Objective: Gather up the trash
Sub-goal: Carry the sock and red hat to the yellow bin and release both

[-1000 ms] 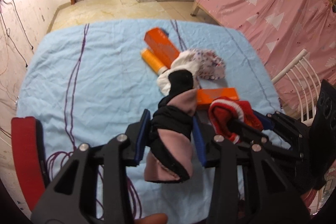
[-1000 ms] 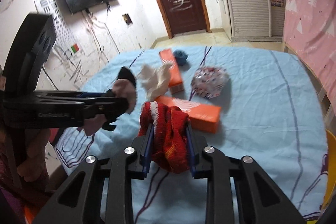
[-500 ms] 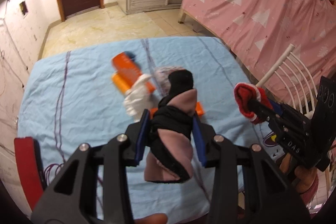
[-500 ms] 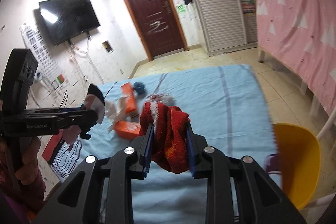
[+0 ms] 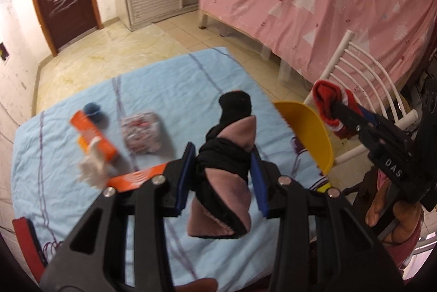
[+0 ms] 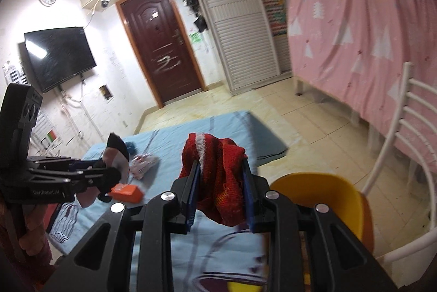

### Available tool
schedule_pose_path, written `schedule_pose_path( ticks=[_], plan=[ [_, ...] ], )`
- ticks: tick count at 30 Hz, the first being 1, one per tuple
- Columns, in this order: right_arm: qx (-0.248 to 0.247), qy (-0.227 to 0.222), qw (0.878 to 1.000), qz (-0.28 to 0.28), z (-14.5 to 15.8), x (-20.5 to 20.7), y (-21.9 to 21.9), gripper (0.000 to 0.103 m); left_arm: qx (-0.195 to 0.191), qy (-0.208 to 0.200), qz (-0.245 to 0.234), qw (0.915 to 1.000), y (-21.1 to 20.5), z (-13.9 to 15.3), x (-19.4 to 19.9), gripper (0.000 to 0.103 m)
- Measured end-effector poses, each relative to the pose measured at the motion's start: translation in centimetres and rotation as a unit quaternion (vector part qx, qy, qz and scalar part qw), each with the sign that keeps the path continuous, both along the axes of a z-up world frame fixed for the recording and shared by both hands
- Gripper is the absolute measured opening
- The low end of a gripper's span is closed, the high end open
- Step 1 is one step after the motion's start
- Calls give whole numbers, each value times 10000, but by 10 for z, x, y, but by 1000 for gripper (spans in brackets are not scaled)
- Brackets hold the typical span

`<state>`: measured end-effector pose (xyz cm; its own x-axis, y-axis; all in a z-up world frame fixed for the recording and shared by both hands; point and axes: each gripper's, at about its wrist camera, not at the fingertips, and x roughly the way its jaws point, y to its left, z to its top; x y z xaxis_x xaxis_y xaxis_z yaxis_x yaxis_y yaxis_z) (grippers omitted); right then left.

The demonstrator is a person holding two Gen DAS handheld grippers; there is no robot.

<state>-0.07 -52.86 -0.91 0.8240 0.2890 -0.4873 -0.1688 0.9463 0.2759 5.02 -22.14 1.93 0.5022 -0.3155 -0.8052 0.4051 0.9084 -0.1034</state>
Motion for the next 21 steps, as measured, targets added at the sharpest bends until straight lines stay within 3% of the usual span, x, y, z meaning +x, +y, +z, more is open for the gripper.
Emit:
schedule_pose_path(
  ticks=[14,21],
  plan=[
    [20,110,9964,-846,-23,4,-79,21,-113,458,-930,9945,-118,-18,16,37],
    [241,250,9928,-1145,-41,6,-112,21,-403,749,-905,9923,-156,-32,33,37]
  ],
)
